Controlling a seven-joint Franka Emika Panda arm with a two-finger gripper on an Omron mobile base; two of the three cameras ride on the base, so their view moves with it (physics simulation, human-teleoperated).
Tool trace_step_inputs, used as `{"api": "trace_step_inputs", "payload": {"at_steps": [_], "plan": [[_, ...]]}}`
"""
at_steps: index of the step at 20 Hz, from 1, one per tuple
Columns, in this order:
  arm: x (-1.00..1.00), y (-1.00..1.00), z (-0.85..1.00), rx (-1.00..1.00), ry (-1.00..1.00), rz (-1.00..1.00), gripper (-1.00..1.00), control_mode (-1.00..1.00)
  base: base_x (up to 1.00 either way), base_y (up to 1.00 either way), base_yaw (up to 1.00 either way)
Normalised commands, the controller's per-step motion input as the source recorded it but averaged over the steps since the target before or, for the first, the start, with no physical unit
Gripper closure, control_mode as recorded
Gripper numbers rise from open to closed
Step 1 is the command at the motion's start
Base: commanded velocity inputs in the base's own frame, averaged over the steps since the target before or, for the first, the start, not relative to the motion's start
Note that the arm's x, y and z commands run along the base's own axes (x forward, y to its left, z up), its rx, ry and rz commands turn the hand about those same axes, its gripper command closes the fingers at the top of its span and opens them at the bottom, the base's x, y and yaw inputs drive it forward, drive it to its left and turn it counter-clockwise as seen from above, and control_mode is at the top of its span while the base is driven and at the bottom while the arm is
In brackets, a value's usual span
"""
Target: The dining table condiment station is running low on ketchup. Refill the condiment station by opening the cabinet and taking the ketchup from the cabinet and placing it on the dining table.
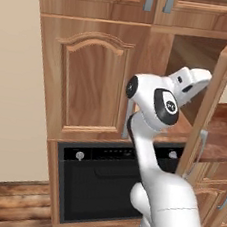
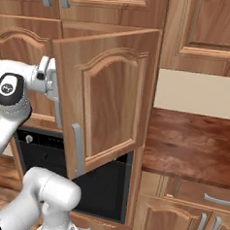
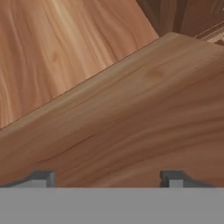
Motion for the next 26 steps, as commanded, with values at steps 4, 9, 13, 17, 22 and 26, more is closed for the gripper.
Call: {"api": "trace_step_inputs", "payload": {"at_steps": [4, 9, 13, 17, 22, 26], "plan": [[-1.00, -0.58, 0.00, 0.00, -0.15, -0.26, -1.00, -1.00, 0.00, 0.00, 0.00], [-1.00, -0.46, 0.07, 0.00, -0.13, -0.29, -1.00, -1.00, 0.00, 0.00, 0.00], [-0.98, -0.44, 0.21, 0.00, -0.01, -0.42, -1.00, -1.00, 0.00, 0.00, 0.00], [-0.85, -0.51, 0.26, 0.03, 0.03, -0.51, -1.00, -1.00, 0.00, 0.00, 0.00], [-0.65, -0.45, 0.31, 0.03, 0.10, -0.53, -1.00, -1.00, 0.00, 0.00, 0.00], [-0.45, -0.25, 0.29, 0.01, 0.06, -0.45, -1.00, -1.00, 0.00, 0.00, 0.00]]}}
